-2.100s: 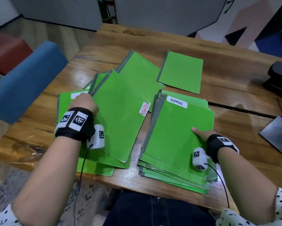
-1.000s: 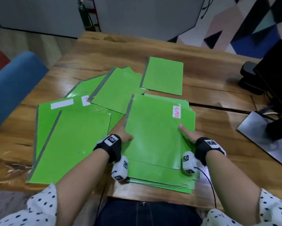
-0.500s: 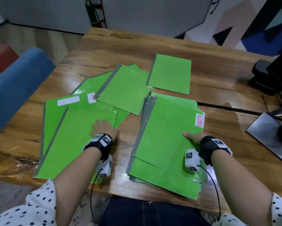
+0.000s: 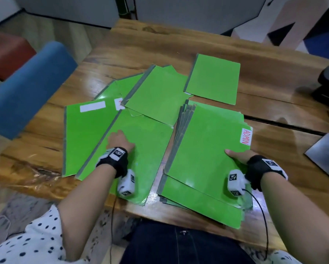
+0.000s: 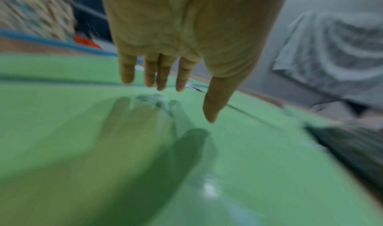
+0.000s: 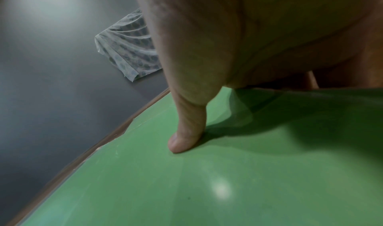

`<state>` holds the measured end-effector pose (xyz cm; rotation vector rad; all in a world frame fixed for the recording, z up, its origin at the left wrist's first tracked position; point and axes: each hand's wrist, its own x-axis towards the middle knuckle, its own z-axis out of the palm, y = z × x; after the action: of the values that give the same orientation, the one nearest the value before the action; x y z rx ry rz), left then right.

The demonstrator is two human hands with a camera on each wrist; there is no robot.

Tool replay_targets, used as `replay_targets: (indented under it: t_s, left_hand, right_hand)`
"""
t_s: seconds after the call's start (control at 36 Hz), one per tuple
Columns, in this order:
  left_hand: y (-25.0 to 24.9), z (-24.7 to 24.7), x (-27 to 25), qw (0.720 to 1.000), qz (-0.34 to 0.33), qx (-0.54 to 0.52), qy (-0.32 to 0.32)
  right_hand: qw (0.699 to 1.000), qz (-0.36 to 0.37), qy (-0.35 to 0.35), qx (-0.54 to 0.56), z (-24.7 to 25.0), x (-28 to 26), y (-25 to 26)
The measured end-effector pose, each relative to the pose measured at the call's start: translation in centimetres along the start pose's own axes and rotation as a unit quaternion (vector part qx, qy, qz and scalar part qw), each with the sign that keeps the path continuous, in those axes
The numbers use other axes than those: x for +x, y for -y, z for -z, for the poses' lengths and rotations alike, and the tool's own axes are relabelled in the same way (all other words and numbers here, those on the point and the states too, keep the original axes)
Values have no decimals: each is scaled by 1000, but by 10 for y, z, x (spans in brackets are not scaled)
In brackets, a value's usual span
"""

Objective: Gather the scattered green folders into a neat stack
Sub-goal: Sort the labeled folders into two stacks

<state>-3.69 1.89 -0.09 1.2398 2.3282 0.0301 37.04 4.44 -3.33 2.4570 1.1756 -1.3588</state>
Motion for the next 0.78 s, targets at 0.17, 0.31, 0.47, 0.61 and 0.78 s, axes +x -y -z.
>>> replay_targets:
  t_s: [0.17,0.31,0.47,0.61,0.78]
  left_hand:
    - [53,22,15,991,132,29,24]
    - [53,28,2,988,128,-27,77]
    - [27,69,-17,995,78,19,57]
    - [0,108,-31,997,7,78,10]
    - [-39,142,-35,996,-74,37,-22]
  right_hand:
    - [1000,-5,-11,-13,1,-17,8]
    - [1000,-13,-6,-10,1,-18,9]
    - [1000,-22,-14,5,2,-25,10]
    - [999,-17,-27,-2,3,-33,14]
    - [999,-8,-27,20,2,-34,11]
